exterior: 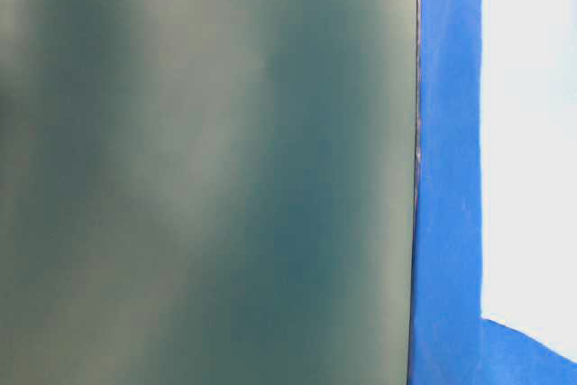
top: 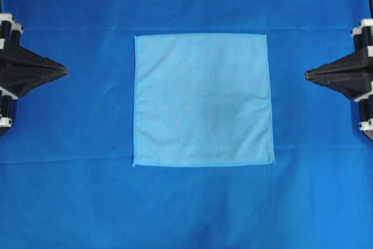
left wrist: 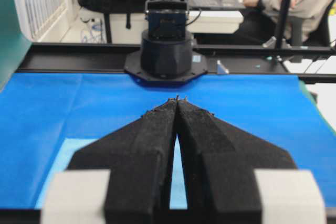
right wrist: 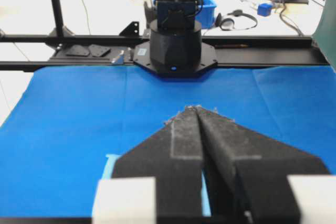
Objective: Fold the light blue towel.
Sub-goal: 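Move both grippers to the far corners of the light blue towel and grasp them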
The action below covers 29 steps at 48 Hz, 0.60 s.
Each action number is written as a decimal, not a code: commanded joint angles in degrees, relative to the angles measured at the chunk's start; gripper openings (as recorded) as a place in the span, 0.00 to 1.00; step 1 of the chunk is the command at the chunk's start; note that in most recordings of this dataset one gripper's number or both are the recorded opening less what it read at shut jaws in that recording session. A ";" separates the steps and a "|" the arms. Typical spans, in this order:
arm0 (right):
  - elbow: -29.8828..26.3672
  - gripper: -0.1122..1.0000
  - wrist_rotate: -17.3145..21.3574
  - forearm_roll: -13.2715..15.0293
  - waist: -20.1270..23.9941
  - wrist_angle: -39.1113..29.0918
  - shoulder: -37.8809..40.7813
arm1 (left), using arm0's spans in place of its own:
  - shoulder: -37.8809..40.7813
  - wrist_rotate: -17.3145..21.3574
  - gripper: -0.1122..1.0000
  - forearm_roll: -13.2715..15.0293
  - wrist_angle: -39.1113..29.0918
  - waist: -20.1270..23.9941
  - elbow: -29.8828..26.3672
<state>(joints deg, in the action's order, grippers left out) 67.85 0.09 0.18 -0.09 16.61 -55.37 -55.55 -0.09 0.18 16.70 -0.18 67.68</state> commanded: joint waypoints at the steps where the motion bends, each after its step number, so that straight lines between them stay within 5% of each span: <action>1: -1.93 0.10 0.09 -0.35 -0.62 0.26 0.53 | 1.14 -0.35 0.10 1.93 0.79 2.46 -2.11; 17: -3.78 0.10 2.11 -0.88 -12.57 -10.90 6.06 | 14.59 -0.44 0.10 1.93 5.27 7.91 -2.90; 29: -3.87 0.11 2.64 -0.79 -20.21 -11.43 16.35 | 28.56 -3.34 0.11 2.20 6.86 14.33 -5.63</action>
<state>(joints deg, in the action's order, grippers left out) 65.30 2.64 -0.44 -18.54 5.19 -42.36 -30.50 -2.55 2.29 22.41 12.13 63.98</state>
